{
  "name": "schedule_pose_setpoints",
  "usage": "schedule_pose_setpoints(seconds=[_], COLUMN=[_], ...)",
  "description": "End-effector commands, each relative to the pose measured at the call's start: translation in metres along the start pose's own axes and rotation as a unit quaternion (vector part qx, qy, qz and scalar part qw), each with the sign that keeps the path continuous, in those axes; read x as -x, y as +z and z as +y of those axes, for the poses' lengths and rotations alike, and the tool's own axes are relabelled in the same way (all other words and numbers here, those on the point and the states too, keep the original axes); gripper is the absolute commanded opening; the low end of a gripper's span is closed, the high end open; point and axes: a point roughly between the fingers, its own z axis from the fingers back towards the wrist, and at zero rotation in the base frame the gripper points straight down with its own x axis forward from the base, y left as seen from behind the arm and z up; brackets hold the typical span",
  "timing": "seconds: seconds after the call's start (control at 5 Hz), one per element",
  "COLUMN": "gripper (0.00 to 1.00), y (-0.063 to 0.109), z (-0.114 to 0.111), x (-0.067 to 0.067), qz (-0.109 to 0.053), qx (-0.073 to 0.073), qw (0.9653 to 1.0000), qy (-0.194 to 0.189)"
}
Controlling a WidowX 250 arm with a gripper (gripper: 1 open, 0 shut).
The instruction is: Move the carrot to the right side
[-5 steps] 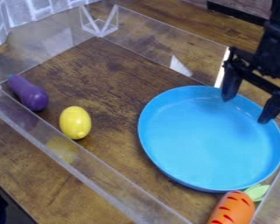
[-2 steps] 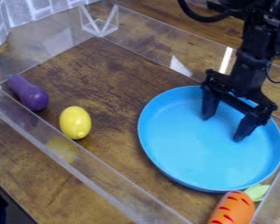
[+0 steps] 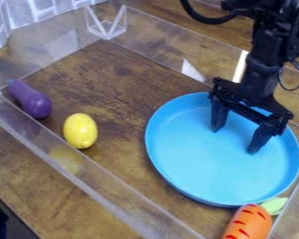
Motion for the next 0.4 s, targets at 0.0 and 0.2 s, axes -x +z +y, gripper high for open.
schedule_pose_setpoints(seconds=[0.0, 0.2], gripper=[1.00, 1.00], y=[0.0122, 0.0030], z=[0.0068, 0.0037], x=[0.0044, 0.0107], qz=[-0.026, -0.026], qx=[0.005, 0.004], qw=[0.9997, 0.9994], qy=[-0.003, -0.022])
